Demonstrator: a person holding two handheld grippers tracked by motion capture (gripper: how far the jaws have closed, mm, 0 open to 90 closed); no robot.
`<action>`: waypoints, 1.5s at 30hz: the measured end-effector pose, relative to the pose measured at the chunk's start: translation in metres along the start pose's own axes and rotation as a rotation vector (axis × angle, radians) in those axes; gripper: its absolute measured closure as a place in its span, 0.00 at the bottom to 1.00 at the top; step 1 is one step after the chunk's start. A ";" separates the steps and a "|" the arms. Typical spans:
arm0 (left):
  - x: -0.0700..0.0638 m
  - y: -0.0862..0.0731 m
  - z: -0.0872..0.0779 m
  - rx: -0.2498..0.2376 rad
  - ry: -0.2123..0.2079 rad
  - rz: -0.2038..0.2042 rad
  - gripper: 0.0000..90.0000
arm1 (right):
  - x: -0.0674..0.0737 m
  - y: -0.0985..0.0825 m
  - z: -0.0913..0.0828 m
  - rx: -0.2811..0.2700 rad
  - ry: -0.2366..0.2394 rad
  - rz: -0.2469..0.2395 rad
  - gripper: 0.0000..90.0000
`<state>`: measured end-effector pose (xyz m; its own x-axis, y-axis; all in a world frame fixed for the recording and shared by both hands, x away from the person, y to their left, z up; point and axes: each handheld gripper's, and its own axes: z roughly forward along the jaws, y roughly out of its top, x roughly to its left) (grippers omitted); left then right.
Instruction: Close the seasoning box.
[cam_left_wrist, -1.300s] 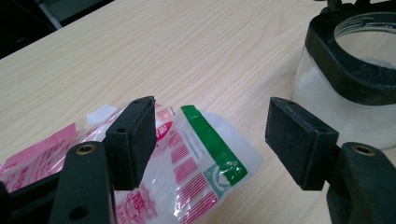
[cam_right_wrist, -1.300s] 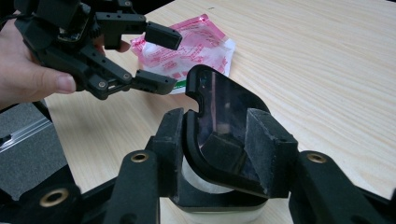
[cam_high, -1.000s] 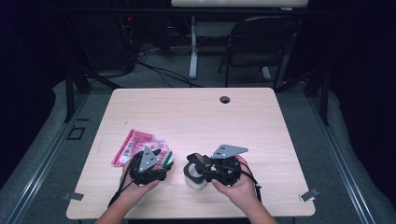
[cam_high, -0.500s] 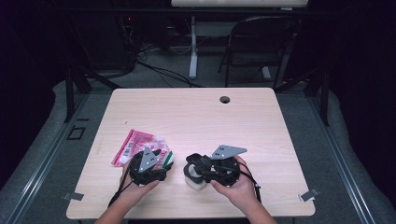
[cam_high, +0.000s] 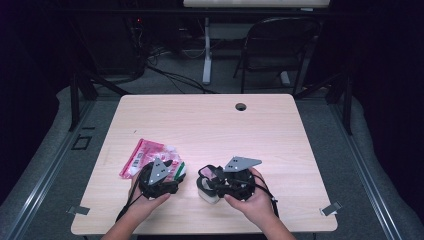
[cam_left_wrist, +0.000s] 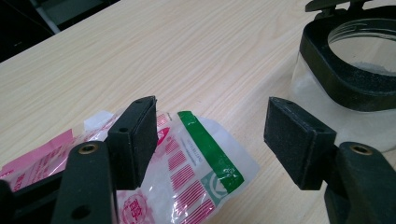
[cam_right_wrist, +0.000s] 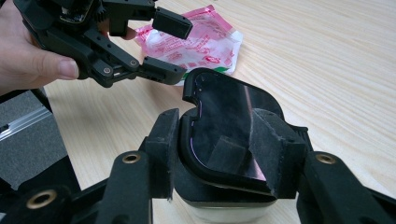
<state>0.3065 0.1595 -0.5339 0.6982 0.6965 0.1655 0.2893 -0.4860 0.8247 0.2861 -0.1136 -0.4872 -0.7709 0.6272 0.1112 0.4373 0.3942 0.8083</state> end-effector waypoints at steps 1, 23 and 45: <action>0.000 0.000 0.000 0.000 0.000 0.000 0.39 | 0.000 0.000 0.000 -0.002 0.000 0.003 0.59; 0.000 0.001 0.001 0.003 -0.001 0.005 0.39 | 0.010 -0.005 0.012 0.048 -0.034 -0.052 0.58; 0.000 0.000 0.001 0.003 0.001 0.000 0.39 | 0.010 -0.005 0.012 0.040 -0.029 -0.040 0.56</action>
<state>0.3076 0.1589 -0.5348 0.6977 0.6969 0.1660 0.2912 -0.4876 0.8231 0.2817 -0.1017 -0.4972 -0.7747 0.6292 0.0623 0.4250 0.4452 0.7882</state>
